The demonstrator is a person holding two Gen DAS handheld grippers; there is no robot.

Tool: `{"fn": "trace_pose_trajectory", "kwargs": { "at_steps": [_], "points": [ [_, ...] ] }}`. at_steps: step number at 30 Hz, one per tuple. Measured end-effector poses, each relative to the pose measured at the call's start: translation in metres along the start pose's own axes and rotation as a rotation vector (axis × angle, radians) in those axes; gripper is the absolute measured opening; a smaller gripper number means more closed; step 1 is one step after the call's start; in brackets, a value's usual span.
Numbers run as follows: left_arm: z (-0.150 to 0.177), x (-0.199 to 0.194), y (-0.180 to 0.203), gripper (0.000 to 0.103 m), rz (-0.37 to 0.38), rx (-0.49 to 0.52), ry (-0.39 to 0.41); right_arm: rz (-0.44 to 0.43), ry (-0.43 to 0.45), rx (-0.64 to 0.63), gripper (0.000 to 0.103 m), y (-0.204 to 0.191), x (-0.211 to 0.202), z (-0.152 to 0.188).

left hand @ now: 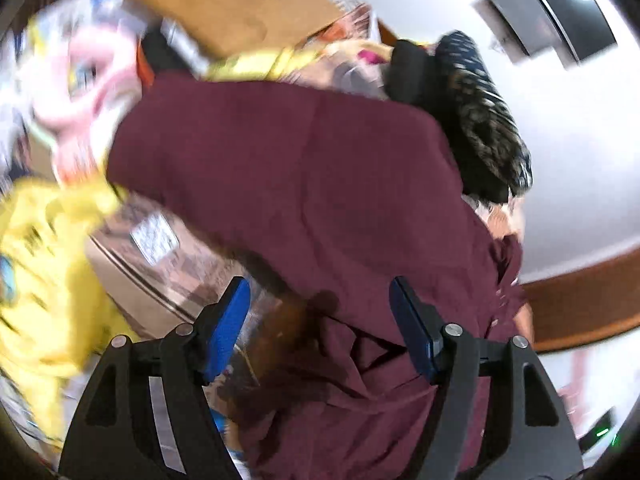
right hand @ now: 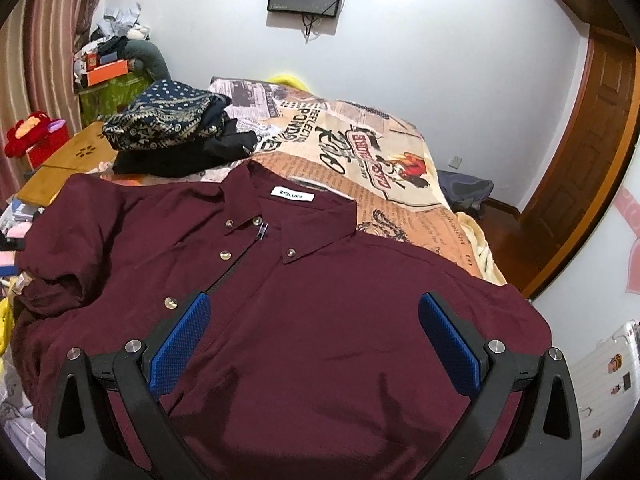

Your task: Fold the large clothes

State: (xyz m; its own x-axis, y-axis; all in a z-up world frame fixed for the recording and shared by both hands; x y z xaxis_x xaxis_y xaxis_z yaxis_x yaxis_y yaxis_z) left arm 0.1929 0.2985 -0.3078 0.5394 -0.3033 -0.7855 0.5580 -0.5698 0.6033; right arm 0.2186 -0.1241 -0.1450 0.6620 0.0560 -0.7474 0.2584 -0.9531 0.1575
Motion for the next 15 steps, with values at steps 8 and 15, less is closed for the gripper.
{"fn": "trace_pose_trajectory", "kwargs": {
  "at_steps": [8,15],
  "points": [
    [-0.025,0.036,-0.031,0.052,0.067,-0.169,0.011,0.010,-0.033,-0.018,0.103,-0.003,0.011,0.002],
    [-0.053,0.032,0.000,0.004,-0.057,-0.057,0.086,0.000,-0.024,0.011,0.103,0.009,0.009,0.000]
  ]
}}
Point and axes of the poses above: each gripper's, at about its wrist camera, not at the fingertips, and x roughly the way its jaws point, y to its right, z to its underside, the point moved 5 cm from there along x, roughly the way its jaws point, and after that the axes turned 7 degrees about -y, right-handed, at the moved point
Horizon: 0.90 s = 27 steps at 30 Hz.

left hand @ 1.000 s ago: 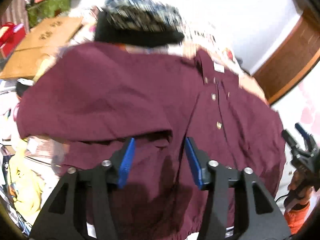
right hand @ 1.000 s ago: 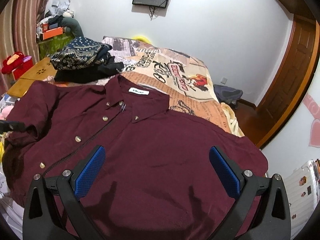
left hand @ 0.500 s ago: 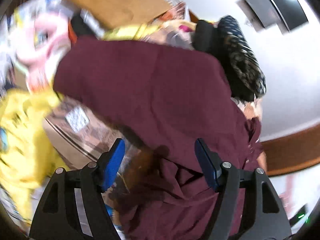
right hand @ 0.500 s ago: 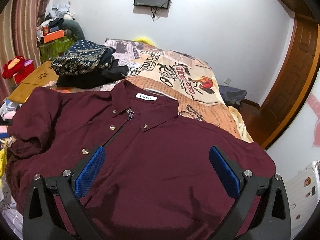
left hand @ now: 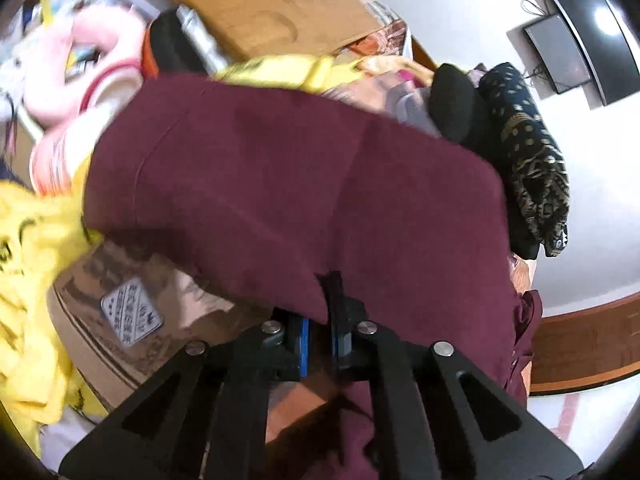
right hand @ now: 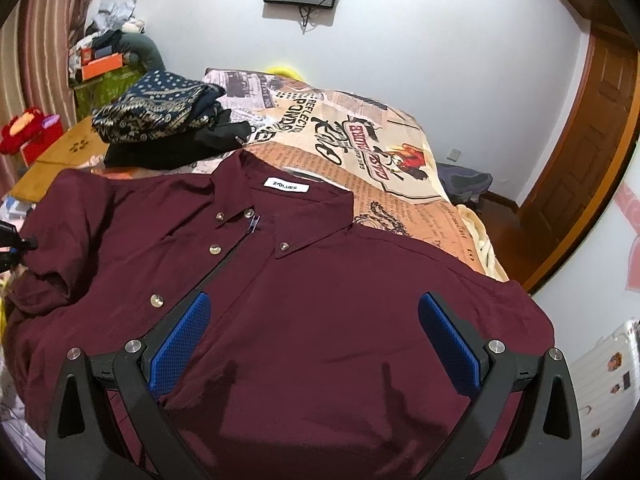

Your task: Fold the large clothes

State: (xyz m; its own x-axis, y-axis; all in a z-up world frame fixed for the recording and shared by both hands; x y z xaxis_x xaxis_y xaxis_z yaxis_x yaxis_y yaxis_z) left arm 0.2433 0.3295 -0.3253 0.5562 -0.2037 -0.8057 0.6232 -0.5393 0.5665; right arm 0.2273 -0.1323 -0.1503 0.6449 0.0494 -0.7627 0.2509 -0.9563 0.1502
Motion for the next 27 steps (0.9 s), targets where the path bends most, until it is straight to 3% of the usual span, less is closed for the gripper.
{"fn": "trace_pose_trajectory", "kwargs": {
  "at_steps": [3,9,14,20,24,27],
  "points": [
    [-0.003,-0.029,0.036,0.003,-0.005,0.104,0.080,-0.015,0.009,0.029,0.103,0.009,-0.003,-0.002],
    [0.004,-0.099,0.156,0.003,0.087,0.336,0.233,-0.031,0.060,0.052,0.103,0.028,-0.018,-0.008],
    [0.051,-0.137,0.278,0.003,0.168,0.622,0.302,-0.014,0.110,0.048,0.103,0.050,-0.034,-0.013],
    [0.146,-0.128,0.383,0.003,0.237,0.909,0.244,0.038,0.159,0.056,0.103,0.079,-0.053,-0.011],
    [0.204,-0.089,0.409,0.003,0.214,1.052,0.145,0.050,0.154,0.068,0.103,0.091,-0.056,-0.003],
    [0.248,-0.046,0.408,0.003,0.168,1.137,0.022,0.056,0.131,0.068,0.103,0.097,-0.052,0.006]
  ]
}}
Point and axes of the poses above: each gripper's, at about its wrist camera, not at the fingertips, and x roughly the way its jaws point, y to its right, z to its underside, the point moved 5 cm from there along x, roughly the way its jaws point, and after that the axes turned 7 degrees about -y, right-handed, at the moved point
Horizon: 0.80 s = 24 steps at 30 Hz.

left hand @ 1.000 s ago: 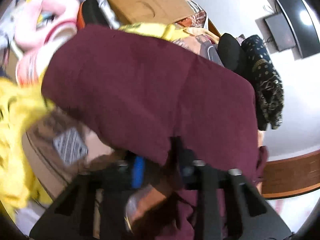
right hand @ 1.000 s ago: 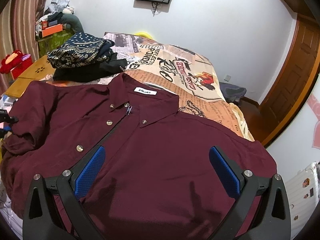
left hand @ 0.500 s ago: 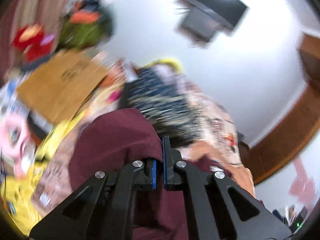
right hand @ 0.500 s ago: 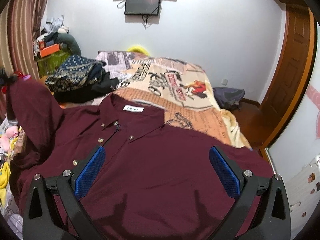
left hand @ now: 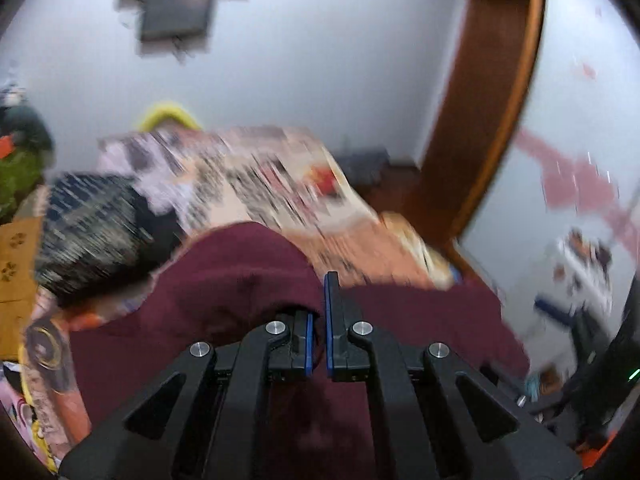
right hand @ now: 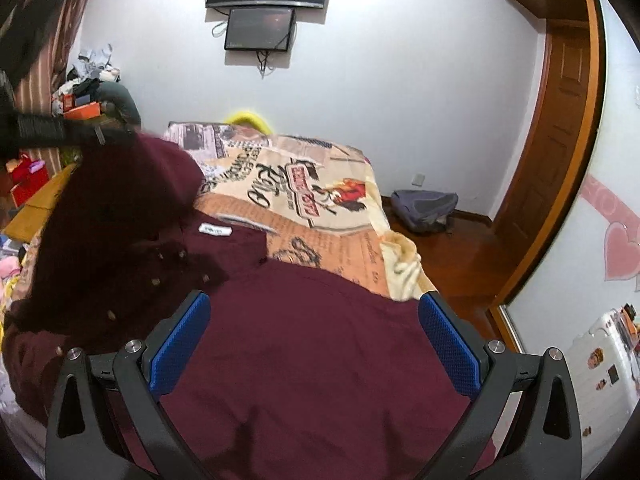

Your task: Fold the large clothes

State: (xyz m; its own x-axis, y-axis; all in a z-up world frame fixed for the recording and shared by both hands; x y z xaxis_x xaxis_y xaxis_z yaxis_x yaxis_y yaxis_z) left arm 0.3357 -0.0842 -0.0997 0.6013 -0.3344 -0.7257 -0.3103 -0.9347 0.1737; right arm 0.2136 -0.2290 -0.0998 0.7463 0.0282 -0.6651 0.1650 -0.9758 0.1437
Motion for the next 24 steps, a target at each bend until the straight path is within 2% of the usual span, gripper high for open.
{"fn": "trace_pose_trajectory", "kwargs": {
  "at_steps": [4,7,9,12,14,15,17,19,21,24],
  "points": [
    [0.052,0.061,0.028,0.003,0.070,0.030,-0.224,0.005,-0.042,-0.006,0.103,0.007,0.007,0.014],
    [0.081,0.083,0.042,0.003,0.074,0.091,-0.325,0.003,-0.078,-0.012,0.103,0.009,0.013,0.023],
    [0.091,0.085,0.046,0.004,0.044,0.146,-0.355,0.000,-0.092,-0.017,0.103,0.011,0.013,0.026],
    [0.089,0.075,0.042,0.012,0.005,0.195,-0.355,-0.009,-0.100,-0.033,0.103,0.008,0.013,0.025],
    [0.083,0.064,0.036,0.034,0.010,0.180,-0.338,-0.011,-0.094,-0.044,0.103,0.005,0.012,0.023],
    [0.078,0.053,0.030,0.040,0.024,0.161,-0.320,-0.006,-0.091,-0.049,0.103,0.002,0.012,0.020],
    [0.069,0.038,0.017,0.059,0.036,0.136,-0.270,-0.020,-0.089,-0.063,0.103,-0.005,0.011,0.014],
    [0.059,0.026,0.000,0.068,-0.011,0.123,-0.212,-0.044,-0.084,-0.080,0.103,-0.014,0.013,0.006],
    [0.053,0.009,-0.024,0.068,-0.057,0.083,-0.166,-0.063,-0.079,-0.101,0.103,-0.025,0.014,0.000],
    [0.055,-0.006,-0.064,0.069,-0.098,0.008,-0.153,-0.100,-0.074,-0.153,0.103,-0.048,0.019,-0.012]
  ]
}}
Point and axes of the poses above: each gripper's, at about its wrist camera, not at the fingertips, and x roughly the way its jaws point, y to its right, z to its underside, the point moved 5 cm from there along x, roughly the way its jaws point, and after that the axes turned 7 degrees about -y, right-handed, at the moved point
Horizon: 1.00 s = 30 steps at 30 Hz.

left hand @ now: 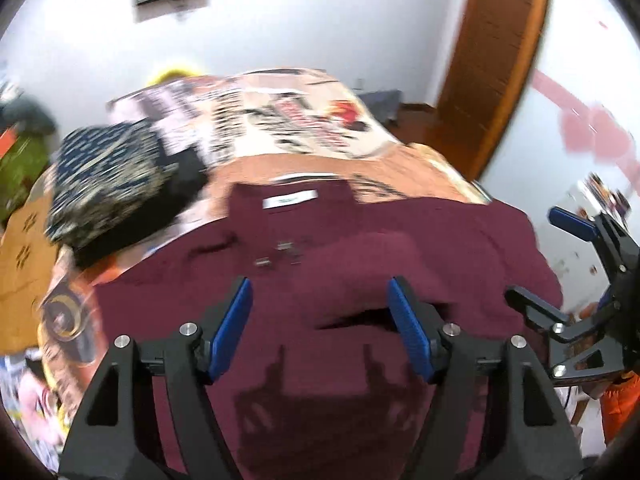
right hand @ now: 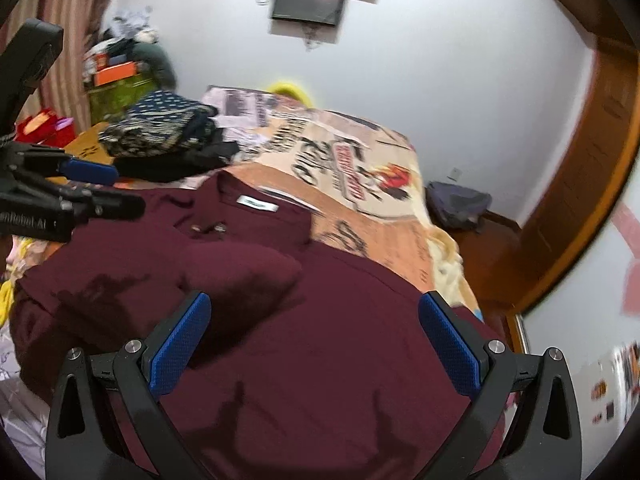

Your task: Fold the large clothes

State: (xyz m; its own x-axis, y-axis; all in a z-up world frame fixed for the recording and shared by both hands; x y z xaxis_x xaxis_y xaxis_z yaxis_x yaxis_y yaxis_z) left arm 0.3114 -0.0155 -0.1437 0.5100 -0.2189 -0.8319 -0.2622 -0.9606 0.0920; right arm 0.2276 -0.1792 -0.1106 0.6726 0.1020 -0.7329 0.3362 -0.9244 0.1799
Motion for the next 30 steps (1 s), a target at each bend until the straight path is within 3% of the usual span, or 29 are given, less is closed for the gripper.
{"fn": "trace_pose_trajectory", "kwargs": {
  "at_steps": [7,11,17,21,23,24,25,28,30],
  "points": [
    [0.045,0.011,-0.101,0.069,-0.193,-0.124,-0.067,-0.090,-0.054,-0.172,0.103,-0.063,0.032,-0.030],
    [0.077,0.026,-0.134,0.069,-0.225,-0.166,-0.134,-0.098,-0.154,-0.298,0.103,-0.090,0.063,-0.032],
    [0.113,0.043,-0.158,0.069,-0.234,-0.198,-0.196,-0.001,-0.357,-0.487,0.097,-0.095,0.114,-0.019],
    [0.129,0.062,-0.161,0.069,-0.218,-0.213,-0.246,0.025,-0.419,-0.508,0.079,-0.085,0.123,-0.012],
    [0.135,0.072,-0.161,0.069,-0.215,-0.215,-0.274,0.037,-0.405,-0.483,0.059,-0.076,0.120,-0.012],
    [0.137,0.076,-0.160,0.069,-0.217,-0.213,-0.285,0.058,-0.388,-0.464,0.039,-0.074,0.119,-0.016],
    [0.140,0.081,-0.159,0.069,-0.224,-0.207,-0.295,0.073,-0.355,-0.414,0.027,-0.063,0.113,-0.019],
    [0.142,0.086,-0.156,0.069,-0.250,-0.196,-0.296,0.014,-0.314,-0.228,0.014,-0.032,0.100,-0.026],
    [0.142,0.087,-0.155,0.069,-0.253,-0.199,-0.296,-0.028,-0.297,-0.123,0.014,-0.012,0.090,-0.026]
  ]
}}
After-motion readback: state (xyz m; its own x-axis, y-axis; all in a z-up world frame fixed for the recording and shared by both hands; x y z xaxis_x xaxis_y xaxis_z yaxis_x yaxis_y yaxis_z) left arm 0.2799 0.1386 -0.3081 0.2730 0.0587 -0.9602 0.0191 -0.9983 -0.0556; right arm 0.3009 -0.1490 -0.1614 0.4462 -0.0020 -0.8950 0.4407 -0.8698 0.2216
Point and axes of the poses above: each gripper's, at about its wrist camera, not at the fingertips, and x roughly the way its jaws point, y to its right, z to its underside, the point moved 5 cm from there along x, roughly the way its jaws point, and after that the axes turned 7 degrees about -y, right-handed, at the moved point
